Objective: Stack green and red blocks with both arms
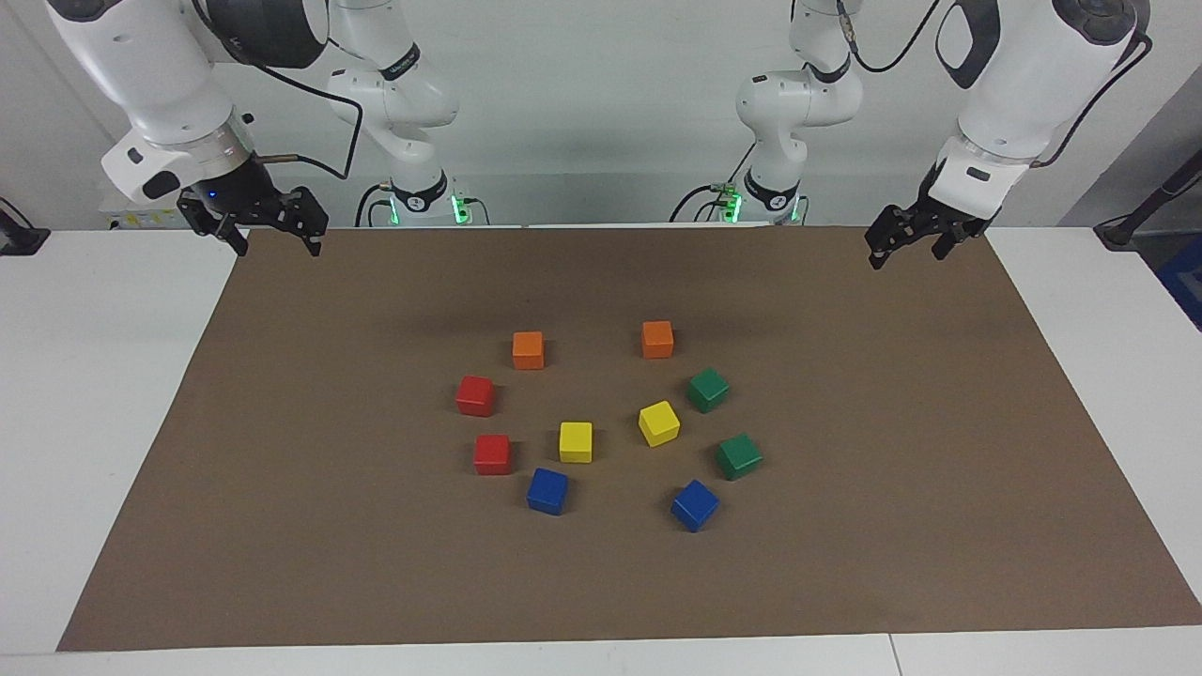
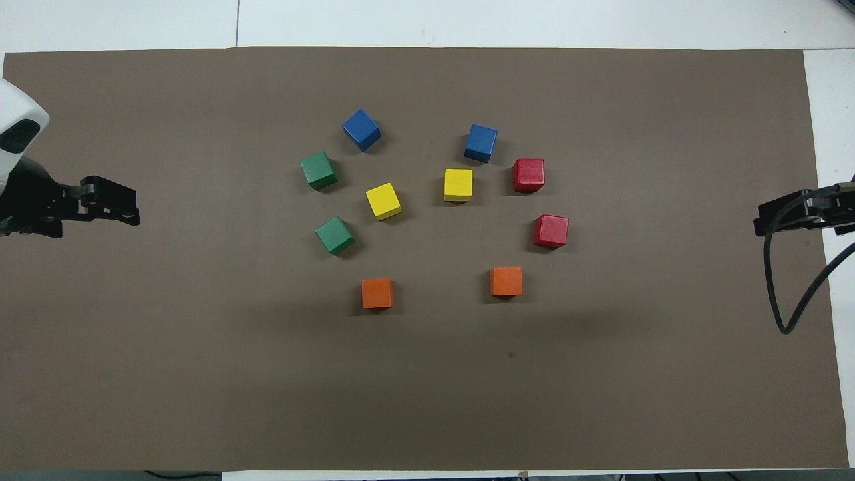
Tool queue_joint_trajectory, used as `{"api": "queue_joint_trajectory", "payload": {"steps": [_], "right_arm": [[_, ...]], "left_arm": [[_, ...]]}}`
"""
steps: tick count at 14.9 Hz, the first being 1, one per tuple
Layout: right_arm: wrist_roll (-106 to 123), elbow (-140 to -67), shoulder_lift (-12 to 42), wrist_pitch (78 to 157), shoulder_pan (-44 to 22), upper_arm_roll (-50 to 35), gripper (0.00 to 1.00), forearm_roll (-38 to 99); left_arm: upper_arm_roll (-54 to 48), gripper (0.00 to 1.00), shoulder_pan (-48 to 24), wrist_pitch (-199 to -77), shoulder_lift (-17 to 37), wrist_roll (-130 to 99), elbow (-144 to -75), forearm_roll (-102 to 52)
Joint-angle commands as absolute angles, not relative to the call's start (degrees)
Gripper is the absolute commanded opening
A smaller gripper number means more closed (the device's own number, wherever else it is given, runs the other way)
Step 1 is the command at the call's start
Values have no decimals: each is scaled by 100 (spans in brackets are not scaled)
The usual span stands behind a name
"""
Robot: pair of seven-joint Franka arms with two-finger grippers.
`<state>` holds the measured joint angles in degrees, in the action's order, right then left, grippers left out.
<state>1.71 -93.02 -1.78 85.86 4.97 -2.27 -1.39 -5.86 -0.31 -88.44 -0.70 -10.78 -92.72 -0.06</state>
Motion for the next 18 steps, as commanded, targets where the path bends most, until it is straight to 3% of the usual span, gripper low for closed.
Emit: {"api": "queue_joint_trajectory", "payload": {"steps": [1, 18], "right_arm": [[97, -9492, -343, 8675, 571, -264, 100, -35], [132, -9817, -466, 8973, 554, -272, 100, -18]], "left_arm": [[-598, 100, -9, -8789, -167, -1002, -9334, 70], [-510, 100, -44, -8623, -193, -1125, -9255, 53]]}}
